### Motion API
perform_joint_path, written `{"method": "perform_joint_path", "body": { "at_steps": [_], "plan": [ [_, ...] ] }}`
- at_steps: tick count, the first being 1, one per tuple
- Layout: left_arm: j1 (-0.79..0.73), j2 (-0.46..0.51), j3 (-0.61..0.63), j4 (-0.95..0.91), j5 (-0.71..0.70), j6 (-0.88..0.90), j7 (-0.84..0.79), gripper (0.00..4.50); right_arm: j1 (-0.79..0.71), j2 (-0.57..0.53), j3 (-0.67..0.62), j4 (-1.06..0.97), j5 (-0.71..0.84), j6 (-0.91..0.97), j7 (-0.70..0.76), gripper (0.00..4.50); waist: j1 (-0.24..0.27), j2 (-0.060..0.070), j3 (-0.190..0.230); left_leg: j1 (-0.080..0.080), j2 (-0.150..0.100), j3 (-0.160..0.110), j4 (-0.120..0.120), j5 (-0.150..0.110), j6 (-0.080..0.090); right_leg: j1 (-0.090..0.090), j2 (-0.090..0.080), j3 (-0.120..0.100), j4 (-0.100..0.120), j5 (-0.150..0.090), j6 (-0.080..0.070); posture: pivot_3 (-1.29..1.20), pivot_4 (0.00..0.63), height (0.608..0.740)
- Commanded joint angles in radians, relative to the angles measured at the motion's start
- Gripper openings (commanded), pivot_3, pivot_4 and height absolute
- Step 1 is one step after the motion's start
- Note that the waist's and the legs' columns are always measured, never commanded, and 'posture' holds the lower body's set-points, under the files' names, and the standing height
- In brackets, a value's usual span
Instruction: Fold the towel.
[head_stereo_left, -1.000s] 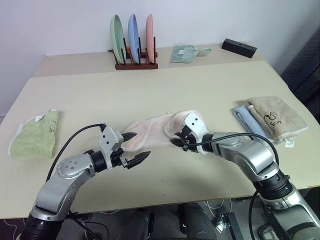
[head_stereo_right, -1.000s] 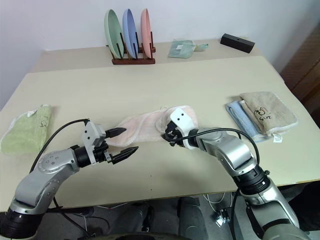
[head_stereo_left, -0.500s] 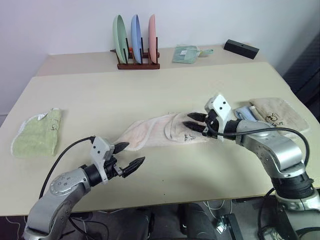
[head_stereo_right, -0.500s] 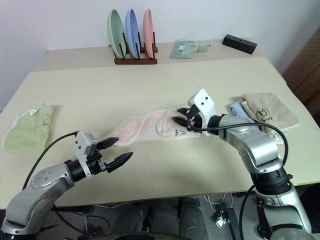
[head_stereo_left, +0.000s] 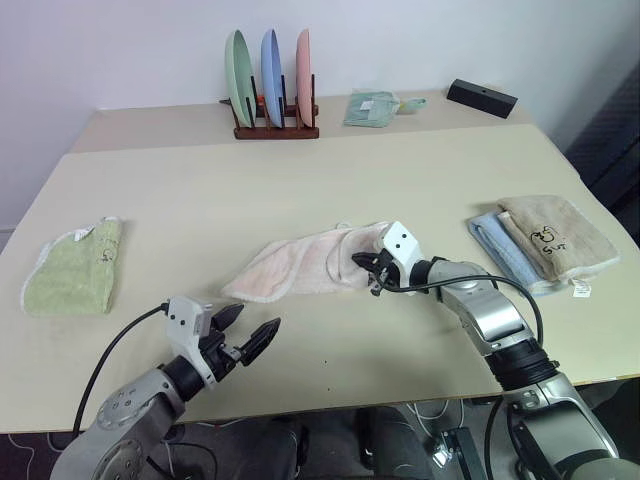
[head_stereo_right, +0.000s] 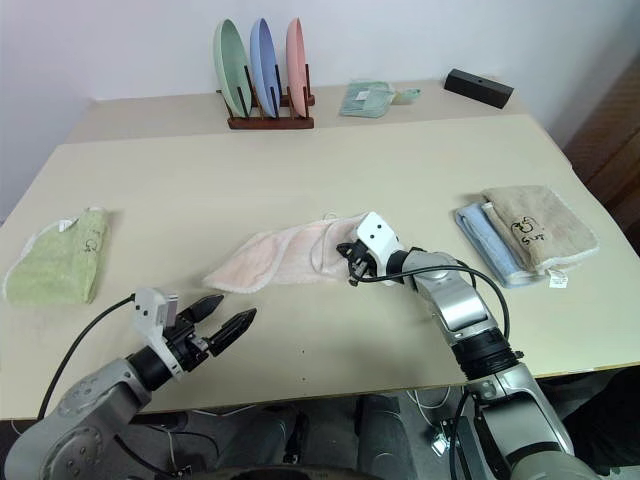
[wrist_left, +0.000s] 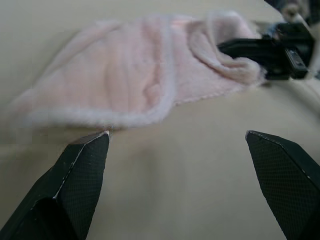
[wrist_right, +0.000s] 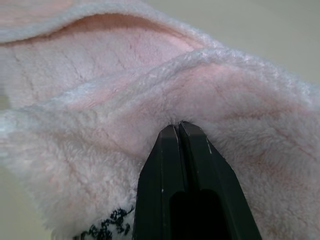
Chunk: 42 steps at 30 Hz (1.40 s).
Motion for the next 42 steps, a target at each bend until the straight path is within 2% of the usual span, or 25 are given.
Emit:
{"method": "perform_joint_path", "body": {
  "at_steps": [1,3,8,9,13,16,21,31,35,42],
  "plan": [
    [0.050,-0.038,0.062,-0.076,-0.154,0.028,0.051,4.50,-0.027,0.006,-0.089,-0.096,0.080,0.024,0.029,0.87,0.000,0.000,0.000,0.000,0.000,0.000,0.000,0.000,0.000,0.000,0.000,0.000,0.000,0.000,0.000,0.00,0.150,0.730],
    [0.084,-0.062,0.085,-0.093,-0.262,0.047,0.088,4.50,-0.050,-0.014,-0.110,-0.137,0.089,0.019,0.049,1.73,0.001,0.000,0.000,0.000,0.000,0.000,0.000,0.000,0.000,0.000,0.000,0.000,0.000,0.000,0.000,0.00,0.150,0.730],
    [0.049,-0.083,0.092,-0.058,-0.350,0.069,0.205,4.50,-0.074,-0.020,-0.119,-0.152,0.058,0.005,0.043,4.34,0.003,0.000,0.000,0.000,0.000,0.000,0.000,0.000,0.000,0.001,0.000,0.000,0.000,0.000,0.000,0.00,0.150,0.730],
    [0.040,-0.084,0.093,-0.053,-0.363,0.070,0.218,4.50,-0.076,-0.019,-0.120,-0.152,0.054,0.001,0.043,4.43,0.003,-0.001,0.000,0.000,0.000,0.000,0.000,0.000,0.000,0.001,0.000,0.000,0.000,0.000,0.000,0.00,0.150,0.730],
    [-0.143,-0.155,0.098,0.079,-0.503,0.087,0.404,4.50,-0.079,0.002,-0.119,-0.131,0.033,-0.019,0.013,4.43,0.005,-0.001,0.000,0.000,0.000,-0.001,0.001,0.000,-0.001,0.001,0.000,0.000,0.000,0.000,0.000,0.00,0.150,0.730],
    [-0.198,-0.188,0.111,0.137,-0.537,0.091,0.528,4.50,-0.072,0.004,-0.120,-0.132,0.016,-0.031,0.002,4.43,-0.001,-0.001,-0.001,0.000,0.000,-0.001,0.001,0.001,-0.001,0.000,0.000,-0.001,0.001,0.000,0.000,0.00,0.150,0.730],
    [-0.187,-0.195,0.121,0.149,-0.610,0.086,0.593,4.50,-0.054,-0.003,-0.128,-0.150,0.009,-0.032,-0.007,4.43,0.000,-0.001,-0.001,0.000,0.001,0.000,0.000,0.000,-0.003,-0.002,0.001,0.001,0.001,0.000,-0.001,0.00,0.150,0.730],
    [-0.152,-0.162,0.181,0.139,-0.785,0.042,0.624,4.50,-0.034,0.001,-0.115,-0.170,-0.006,-0.034,-0.006,4.43,0.001,-0.001,-0.001,0.000,0.001,0.000,0.001,0.000,-0.003,-0.001,0.001,0.001,0.001,0.000,-0.001,0.00,0.150,0.730],
    [-0.199,-0.166,0.163,0.142,-0.832,0.016,0.667,4.50,-0.033,0.010,-0.109,-0.168,-0.011,-0.035,-0.005,4.43,0.004,-0.002,-0.001,0.000,0.001,0.000,0.001,0.000,-0.003,0.000,0.001,0.001,0.001,0.000,-0.001,0.00,0.150,0.730],
    [-0.391,-0.251,0.120,0.202,-0.945,-0.082,0.896,4.50,-0.029,0.029,-0.096,-0.162,-0.025,-0.041,-0.011,4.43,0.001,-0.003,-0.001,0.000,0.001,0.000,0.002,0.000,-0.003,0.000,0.001,0.002,0.001,0.001,-0.001,0.00,0.150,0.730]
  ]
}}
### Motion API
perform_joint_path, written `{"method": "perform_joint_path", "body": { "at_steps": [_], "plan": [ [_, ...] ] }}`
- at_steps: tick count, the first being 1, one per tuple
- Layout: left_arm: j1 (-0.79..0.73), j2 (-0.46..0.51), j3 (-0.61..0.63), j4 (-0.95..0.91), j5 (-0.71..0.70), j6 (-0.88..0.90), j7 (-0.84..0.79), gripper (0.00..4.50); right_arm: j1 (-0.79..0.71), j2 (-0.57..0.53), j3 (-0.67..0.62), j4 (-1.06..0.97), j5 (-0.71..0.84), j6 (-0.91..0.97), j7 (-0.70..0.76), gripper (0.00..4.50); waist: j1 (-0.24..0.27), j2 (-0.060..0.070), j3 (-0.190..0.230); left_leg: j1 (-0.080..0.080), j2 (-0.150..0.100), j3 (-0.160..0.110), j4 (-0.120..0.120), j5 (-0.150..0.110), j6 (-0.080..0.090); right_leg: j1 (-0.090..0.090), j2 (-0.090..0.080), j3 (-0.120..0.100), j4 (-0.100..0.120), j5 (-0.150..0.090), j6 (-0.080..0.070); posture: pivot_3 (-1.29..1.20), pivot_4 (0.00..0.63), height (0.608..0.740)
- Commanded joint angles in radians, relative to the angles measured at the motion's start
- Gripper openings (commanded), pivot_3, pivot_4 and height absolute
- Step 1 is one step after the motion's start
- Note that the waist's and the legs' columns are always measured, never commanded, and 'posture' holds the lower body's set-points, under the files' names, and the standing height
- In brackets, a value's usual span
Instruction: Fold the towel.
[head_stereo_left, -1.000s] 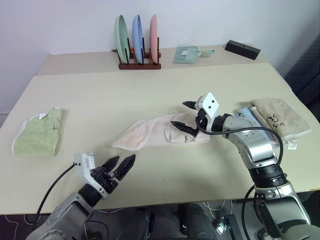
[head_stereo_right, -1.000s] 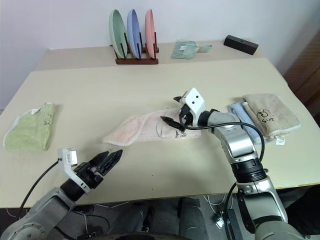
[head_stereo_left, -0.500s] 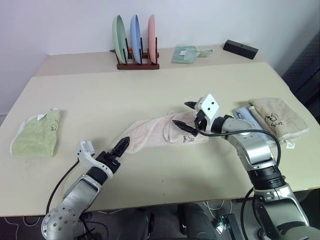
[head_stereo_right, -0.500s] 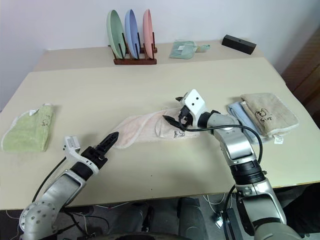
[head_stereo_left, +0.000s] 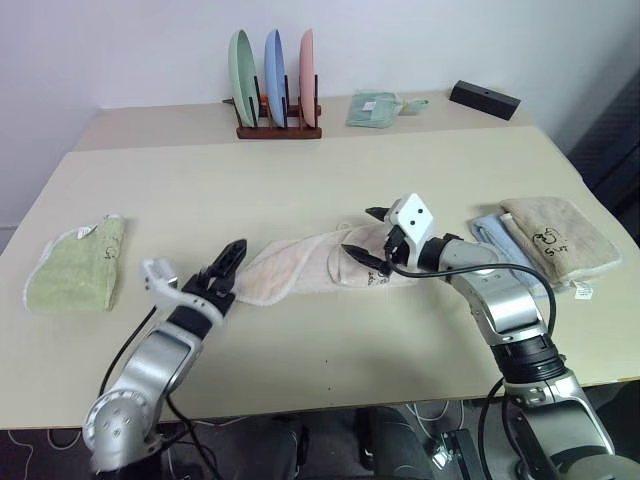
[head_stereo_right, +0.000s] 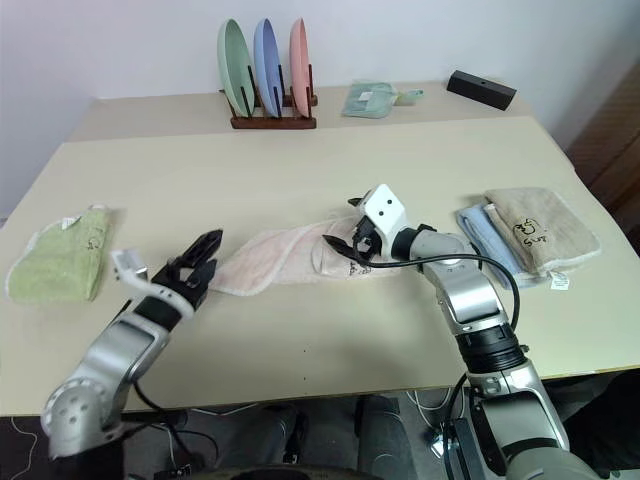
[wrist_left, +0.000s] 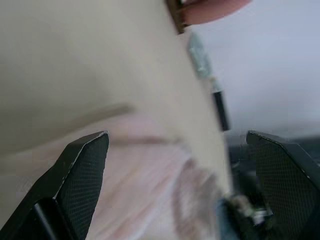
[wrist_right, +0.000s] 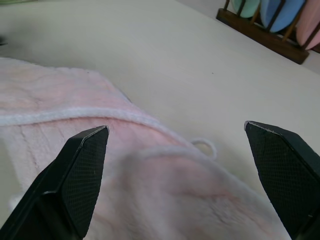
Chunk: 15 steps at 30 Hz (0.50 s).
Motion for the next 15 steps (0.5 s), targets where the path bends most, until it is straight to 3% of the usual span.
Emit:
{"method": "perform_joint_path", "body": {
  "at_steps": [1,5,7,9,11,15],
  "plan": [
    [-0.036,-0.033,0.015,0.010,-0.061,-0.076,0.095,4.50,0.001,0.005,-0.011,-0.038,-0.004,-0.023,-0.008,4.43,-0.004,0.000,0.000,0.000,0.000,0.000,0.000,0.000,0.000,-0.001,0.000,0.000,0.000,0.000,0.000,0.00,0.150,0.730],
    [-0.077,-0.070,0.057,0.044,-0.084,-0.168,0.169,4.50,0.018,0.005,-0.009,-0.052,-0.006,-0.019,-0.015,4.43,-0.001,0.000,0.000,0.000,0.001,0.001,-0.001,0.000,0.000,-0.001,0.001,0.001,0.000,0.000,0.000,0.00,0.150,0.730],
    [-0.095,-0.034,0.083,0.082,-0.045,-0.181,0.154,4.50,0.038,0.002,-0.002,-0.073,-0.010,-0.016,-0.018,4.43,0.001,0.000,0.000,0.000,0.001,0.001,0.000,0.000,0.000,-0.001,0.001,0.001,0.000,0.000,0.000,0.00,0.150,0.730],
    [-0.073,0.109,0.049,0.067,0.070,-0.084,0.045,4.50,0.044,0.002,-0.002,-0.083,-0.011,-0.011,-0.021,4.43,-0.001,-0.001,0.000,0.000,0.001,0.001,0.000,0.000,-0.001,-0.001,0.002,0.001,0.000,0.000,0.000,0.00,0.150,0.730],
    [-0.027,0.317,-0.031,0.013,0.260,0.012,-0.114,4.50,0.045,0.001,-0.005,-0.087,-0.012,-0.007,-0.022,4.43,-0.004,-0.001,0.000,0.000,0.001,0.001,-0.001,0.000,-0.001,-0.002,0.005,0.003,0.001,0.000,-0.001,0.00,0.150,0.730],
    [0.056,0.572,-0.056,-0.068,0.540,-0.054,-0.465,4.50,0.049,-0.005,-0.003,-0.090,-0.013,-0.006,-0.017,4.43,-0.004,0.000,0.000,0.001,0.002,0.006,-0.003,0.000,0.000,-0.003,0.006,0.007,0.000,0.000,-0.001,0.00,0.150,0.730]
  ]
}}
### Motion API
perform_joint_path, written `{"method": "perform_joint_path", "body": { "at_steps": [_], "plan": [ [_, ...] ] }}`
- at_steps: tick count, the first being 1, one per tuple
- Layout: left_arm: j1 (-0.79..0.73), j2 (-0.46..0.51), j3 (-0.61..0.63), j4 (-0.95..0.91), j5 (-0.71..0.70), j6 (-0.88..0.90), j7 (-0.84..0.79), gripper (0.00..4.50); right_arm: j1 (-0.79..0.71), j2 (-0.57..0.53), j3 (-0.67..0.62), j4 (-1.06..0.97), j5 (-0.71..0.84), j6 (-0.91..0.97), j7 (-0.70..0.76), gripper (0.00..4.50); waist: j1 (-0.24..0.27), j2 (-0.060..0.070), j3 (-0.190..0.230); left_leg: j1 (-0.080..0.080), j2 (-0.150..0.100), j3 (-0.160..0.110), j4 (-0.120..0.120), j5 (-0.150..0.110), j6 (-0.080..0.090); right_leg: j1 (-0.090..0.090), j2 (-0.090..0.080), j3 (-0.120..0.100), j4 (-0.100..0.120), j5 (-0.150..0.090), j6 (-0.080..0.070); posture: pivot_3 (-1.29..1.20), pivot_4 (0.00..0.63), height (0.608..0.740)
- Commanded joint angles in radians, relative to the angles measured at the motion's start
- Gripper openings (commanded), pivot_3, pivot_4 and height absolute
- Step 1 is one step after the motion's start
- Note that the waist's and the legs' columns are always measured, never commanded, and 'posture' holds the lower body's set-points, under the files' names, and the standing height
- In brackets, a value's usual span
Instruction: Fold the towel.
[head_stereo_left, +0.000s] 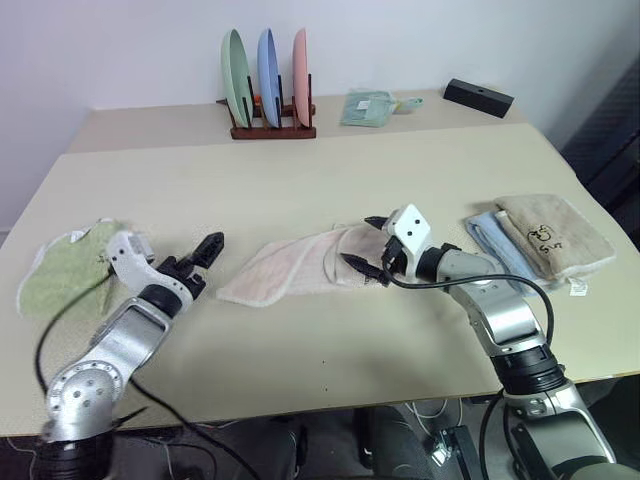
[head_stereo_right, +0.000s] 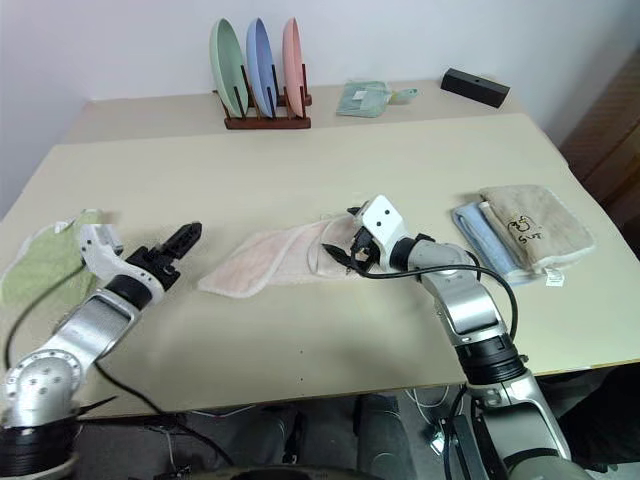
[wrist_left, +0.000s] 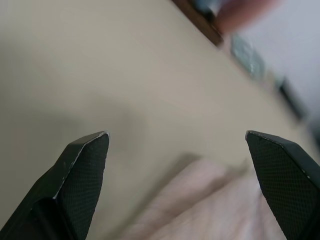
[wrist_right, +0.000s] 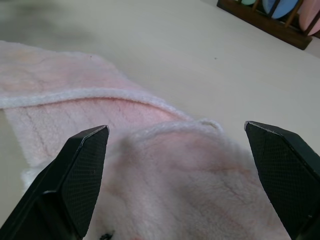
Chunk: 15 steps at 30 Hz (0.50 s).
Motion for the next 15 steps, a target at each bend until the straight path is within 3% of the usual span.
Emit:
{"method": "perform_joint_path", "body": {
  "at_steps": [1,5,10,15],
  "plan": [
    [0.051,0.170,-0.020,-0.074,0.285,-0.075,-0.301,4.50,-0.003,-0.003,-0.007,-0.051,-0.001,-0.010,0.003,4.43,0.001,0.000,0.000,0.000,0.000,0.001,0.000,0.000,0.000,0.000,0.000,0.000,0.000,0.000,0.000,0.00,0.150,0.730],
    [0.116,0.345,-0.080,-0.042,0.551,-0.199,-0.584,4.50,-0.003,0.002,0.000,-0.047,-0.004,-0.012,0.003,4.43,0.001,0.001,0.001,0.001,0.001,0.003,0.000,0.000,0.001,0.000,0.000,0.001,0.000,-0.001,-0.002,0.00,0.150,0.730],
    [0.103,0.386,-0.156,0.015,0.736,-0.328,-0.817,4.50,-0.004,0.012,0.005,-0.042,-0.010,-0.015,-0.001,4.43,0.001,0.001,0.001,0.000,0.002,0.004,-0.001,-0.001,0.002,-0.001,-0.001,0.002,-0.001,0.000,0.000,0.00,0.150,0.730],
    [0.044,0.366,-0.272,0.081,0.937,-0.441,-0.911,4.50,0.007,0.017,0.005,-0.048,-0.017,-0.016,-0.008,4.43,0.001,0.001,0.001,0.000,0.002,0.004,-0.001,-0.001,0.002,-0.001,-0.001,0.002,-0.002,0.000,0.000,0.00,0.150,0.730]
  ]
}}
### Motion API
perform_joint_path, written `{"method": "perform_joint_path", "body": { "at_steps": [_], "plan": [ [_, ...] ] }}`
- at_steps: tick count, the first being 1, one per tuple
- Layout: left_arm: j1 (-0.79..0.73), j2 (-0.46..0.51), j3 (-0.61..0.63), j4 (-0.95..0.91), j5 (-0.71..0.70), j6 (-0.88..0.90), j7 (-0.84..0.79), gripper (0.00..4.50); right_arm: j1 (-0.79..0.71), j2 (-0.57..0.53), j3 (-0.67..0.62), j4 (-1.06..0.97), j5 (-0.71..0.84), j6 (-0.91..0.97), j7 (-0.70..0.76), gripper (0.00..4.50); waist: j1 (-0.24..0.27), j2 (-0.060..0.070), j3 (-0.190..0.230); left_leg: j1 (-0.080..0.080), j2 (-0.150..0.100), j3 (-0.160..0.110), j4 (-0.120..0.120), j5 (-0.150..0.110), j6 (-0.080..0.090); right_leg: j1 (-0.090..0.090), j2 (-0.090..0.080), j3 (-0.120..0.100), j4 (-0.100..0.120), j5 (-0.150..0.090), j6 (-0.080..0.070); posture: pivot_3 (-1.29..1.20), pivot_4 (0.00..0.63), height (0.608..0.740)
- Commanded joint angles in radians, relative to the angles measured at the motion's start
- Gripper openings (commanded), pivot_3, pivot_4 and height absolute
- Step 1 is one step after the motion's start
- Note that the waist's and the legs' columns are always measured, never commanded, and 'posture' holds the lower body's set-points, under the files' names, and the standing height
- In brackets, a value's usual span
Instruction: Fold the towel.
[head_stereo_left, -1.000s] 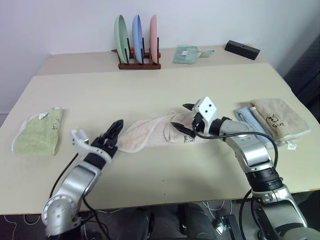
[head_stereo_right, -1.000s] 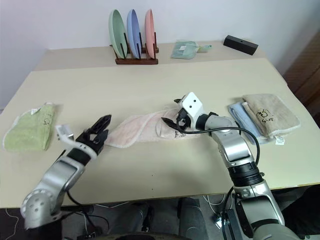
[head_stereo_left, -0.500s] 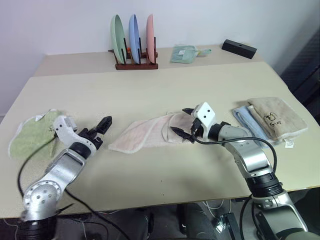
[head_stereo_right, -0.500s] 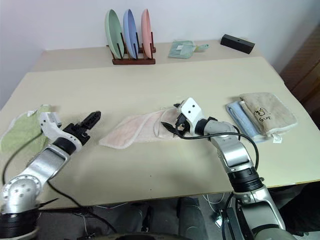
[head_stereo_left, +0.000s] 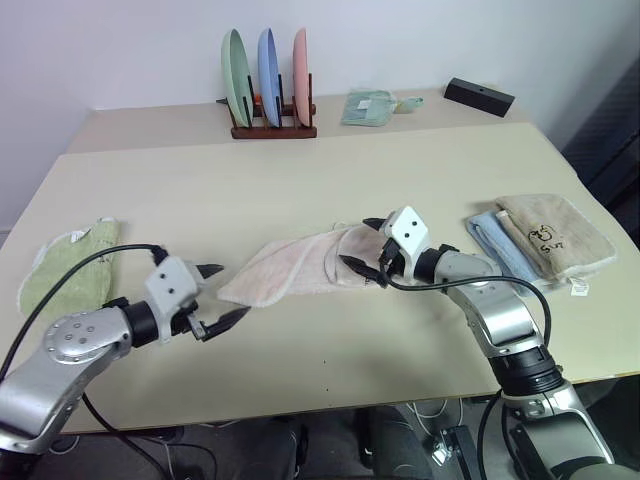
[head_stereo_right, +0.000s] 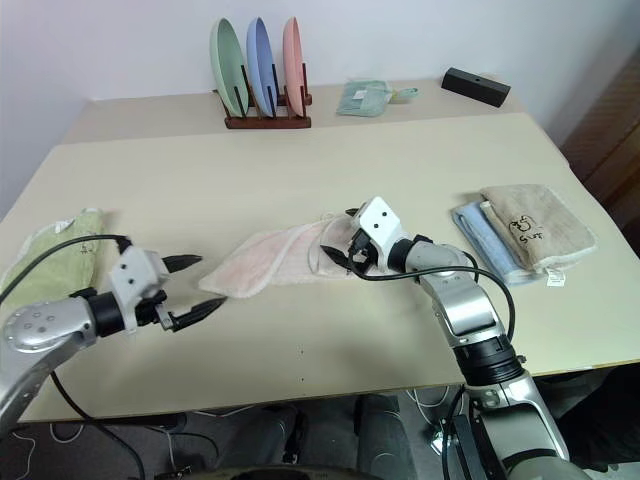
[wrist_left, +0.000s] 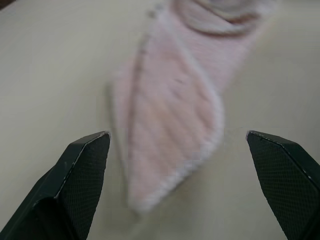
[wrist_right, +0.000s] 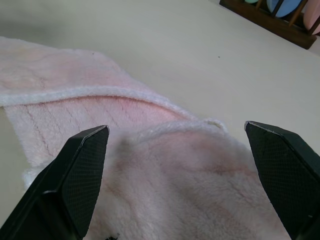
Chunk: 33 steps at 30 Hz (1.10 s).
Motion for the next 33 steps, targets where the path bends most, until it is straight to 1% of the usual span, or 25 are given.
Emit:
{"method": "perform_joint_path", "body": {
  "at_steps": [1,4,8,11,15,17,18,22,25,29,33],
  "plan": [
    [-0.040,-0.027,-0.043,0.035,0.113,-0.075,-0.040,4.50,0.003,0.009,-0.006,-0.048,0.001,-0.015,-0.008,4.43,-0.001,0.000,0.000,0.000,0.000,0.000,0.000,0.000,0.000,0.000,0.000,0.000,0.000,0.000,0.000,0.00,0.150,0.730],
    [-0.095,-0.083,-0.082,0.077,0.185,-0.088,-0.028,4.50,0.012,0.009,-0.006,-0.055,0.000,-0.014,-0.013,4.43,-0.001,0.000,0.000,0.000,0.000,0.000,0.000,0.000,0.000,0.000,0.000,0.000,0.000,0.000,0.000,0.00,0.150,0.730],
    [-0.126,-0.132,-0.125,0.115,0.271,-0.115,-0.037,4.50,0.019,0.012,-0.003,-0.063,-0.002,-0.011,-0.022,4.43,-0.001,-0.001,0.000,0.000,0.000,0.000,0.000,0.000,0.001,0.000,0.000,0.000,0.000,0.000,0.000,0.00,0.150,0.730],
    [-0.150,-0.168,-0.145,0.138,0.317,-0.130,-0.029,3.58,0.023,0.013,0.000,-0.067,-0.003,-0.009,-0.026,4.50,-0.001,-0.001,0.000,0.000,0.000,0.000,0.000,0.000,0.001,-0.001,0.000,0.000,0.000,0.000,0.000,0.00,0.150,0.730],
    [-0.146,-0.184,-0.135,0.146,0.335,-0.152,-0.048,1.53,0.026,0.015,0.003,-0.065,-0.006,-0.011,-0.028,4.50,-0.001,-0.001,0.000,0.000,0.000,0.000,0.000,0.000,0.001,-0.001,0.000,0.000,0.001,0.000,0.000,0.00,0.150,0.730],
    [-0.139,-0.193,-0.119,0.156,0.345,-0.149,-0.033,0.50,0.025,0.016,0.006,-0.063,-0.008,-0.013,-0.028,4.50,-0.001,-0.001,0.000,0.000,0.000,0.000,0.000,0.000,0.001,-0.001,0.000,0.000,0.001,0.000,0.000,0.00,0.150,0.730],
    [-0.137,-0.212,-0.095,0.154,0.325,-0.123,-0.014,0.06,0.026,0.017,0.008,-0.063,-0.010,-0.013,-0.027,4.50,-0.001,-0.001,0.000,0.000,0.000,0.000,0.000,0.000,0.001,-0.001,0.000,0.000,0.001,0.000,0.000,0.00,0.150,0.730],
    [-0.142,-0.317,0.023,0.132,0.160,0.057,0.042,0.06,0.030,0.017,0.014,-0.063,-0.014,-0.018,-0.026,4.50,-0.001,-0.001,0.000,0.000,0.000,0.000,0.001,0.000,0.001,-0.001,0.000,0.000,0.001,0.000,0.001,0.00,0.150,0.730],
    [-0.144,-0.366,0.080,0.120,0.070,0.182,0.064,0.06,0.028,0.019,0.020,-0.062,-0.015,-0.021,-0.026,4.50,-0.001,-0.001,0.000,0.000,0.000,0.000,0.001,0.000,0.001,-0.001,0.000,0.000,0.001,0.000,0.001,0.00,0.150,0.730],
    [-0.172,-0.435,0.176,0.128,-0.073,0.376,0.137,0.06,0.025,0.021,0.023,-0.058,-0.018,-0.025,-0.026,4.50,-0.001,-0.001,0.000,0.000,0.000,0.000,0.001,0.000,0.001,-0.001,0.000,0.000,0.002,0.000,0.001,0.00,0.150,0.730],
    [-0.245,-0.540,0.330,0.195,-0.220,0.550,0.302,0.06,0.026,0.022,0.023,-0.059,-0.021,-0.026,-0.026,4.50,0.000,-0.002,0.000,0.000,0.000,0.000,0.002,0.000,0.001,0.000,0.000,0.000,0.002,0.001,0.001,0.00,0.150,0.730]
  ]
}}
